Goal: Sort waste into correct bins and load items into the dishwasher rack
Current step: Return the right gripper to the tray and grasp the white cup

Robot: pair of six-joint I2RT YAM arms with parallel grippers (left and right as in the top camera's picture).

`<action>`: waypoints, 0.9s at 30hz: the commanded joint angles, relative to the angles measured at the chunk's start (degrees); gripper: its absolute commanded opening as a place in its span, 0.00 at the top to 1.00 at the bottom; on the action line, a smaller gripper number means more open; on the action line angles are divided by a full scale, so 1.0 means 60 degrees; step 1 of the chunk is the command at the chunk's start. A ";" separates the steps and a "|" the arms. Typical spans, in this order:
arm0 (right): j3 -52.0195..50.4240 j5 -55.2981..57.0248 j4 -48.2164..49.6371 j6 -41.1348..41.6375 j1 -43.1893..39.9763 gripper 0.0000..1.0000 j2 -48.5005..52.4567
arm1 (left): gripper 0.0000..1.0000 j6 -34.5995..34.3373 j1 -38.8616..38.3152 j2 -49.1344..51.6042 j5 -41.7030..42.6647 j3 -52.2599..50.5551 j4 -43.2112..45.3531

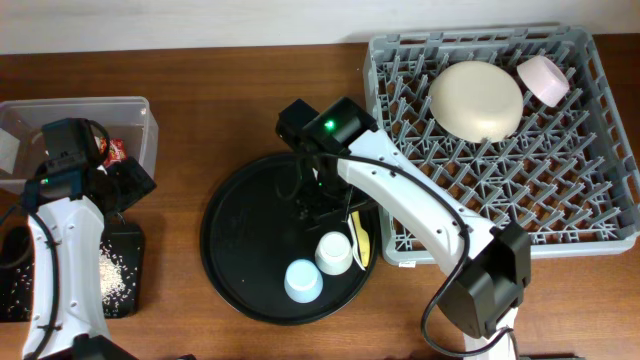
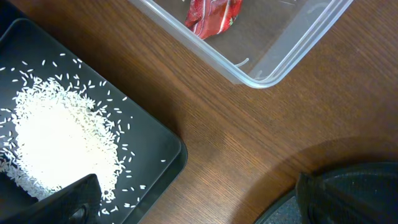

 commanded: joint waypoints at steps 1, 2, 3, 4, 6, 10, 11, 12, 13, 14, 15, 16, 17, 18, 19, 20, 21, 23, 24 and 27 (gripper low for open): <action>-0.0186 -0.0200 0.0080 0.0138 0.0058 0.02 -0.0164 | 0.01 -0.0124 0.0015 0.0007 0.0029 0.0080 0.0022; -0.0302 -0.0335 0.0131 0.0138 0.0062 0.02 -0.0164 | 0.01 -0.0124 0.0015 0.0007 0.0029 0.0080 0.0022; -0.0565 -0.0477 0.0317 0.0138 0.0062 0.02 -0.0164 | 0.01 -0.0124 0.0015 0.0007 0.0029 0.0080 0.0022; -0.0816 -0.0557 0.0514 0.0138 0.0058 0.02 -0.0164 | 0.01 -0.0124 0.0015 0.0007 0.0029 0.0080 0.0022; -0.1581 -0.0692 0.0834 0.0138 0.0058 0.02 -0.0164 | 0.01 -0.0124 0.0015 0.0007 0.0029 0.0080 0.0022; -0.2390 -0.0692 0.1275 0.0138 0.0255 0.02 -0.0164 | 0.01 -0.0124 0.0015 0.0007 0.0029 0.0080 0.0022; -0.2514 -0.0692 0.1468 0.0142 0.0382 0.02 -0.0164 | 0.01 -0.0124 0.0015 0.0007 0.0029 0.0080 0.0022; -0.2623 -0.0692 0.1719 0.0142 0.0583 0.02 -0.0164 | 0.01 -0.0124 0.0015 0.0007 0.0029 0.0080 0.0022; -0.2641 -0.0688 0.1803 0.0178 0.0652 0.02 -0.0164 | 0.01 -0.0124 0.0015 0.0007 0.0029 0.0080 0.0022; -0.2648 -0.0656 0.1810 0.0310 0.0703 0.02 -0.0164 | 0.01 -0.0124 0.0015 0.0007 0.0029 0.0080 0.0022; -0.2707 -0.0652 0.1807 0.0317 0.0758 0.02 -0.0164 | 0.01 -0.0124 0.0015 0.0007 0.0029 0.0080 0.0022; -0.2823 -0.0641 0.1825 0.0583 0.0761 0.02 -0.0164 | 0.01 -0.0124 0.0015 0.0007 0.0029 0.0080 0.0022; -0.2958 -0.0637 0.1960 0.0634 0.0765 0.02 -0.0164 | 0.01 -0.0124 0.0015 0.0007 0.0029 0.0080 0.0022; -0.3082 -0.0532 0.2102 0.0637 0.0765 0.02 -0.0164 | 0.01 -0.0124 0.0015 0.0007 0.0029 0.0080 0.0022; -0.3191 -0.0459 0.2218 0.0634 0.0765 0.01 -0.0164 | 0.01 -0.0124 0.0015 0.0007 0.0029 0.0080 0.0022; -0.3391 -0.0335 0.2357 0.0612 0.0754 0.01 -0.0164 | 0.01 -0.0124 0.0015 0.0007 0.0029 0.0080 0.0022; -0.3523 -0.0310 0.2481 0.0299 0.0736 0.01 -0.0164 | 0.01 -0.0124 0.0015 0.0007 0.0029 0.0080 0.0022; -0.3523 -0.0412 0.2692 -0.0029 0.0739 0.01 -0.0168 | 0.01 -0.0124 0.0015 0.0007 0.0029 0.0080 0.0022; -0.3523 -0.0412 0.2699 -0.0058 0.0736 0.00 -0.0168 | 0.01 -0.0124 0.0015 0.0007 0.0029 0.0080 0.0022; -0.3526 -0.0350 0.2754 -0.0058 0.0739 0.01 -0.0168 | 0.01 -0.0124 0.0015 0.0007 0.0029 0.0080 0.0022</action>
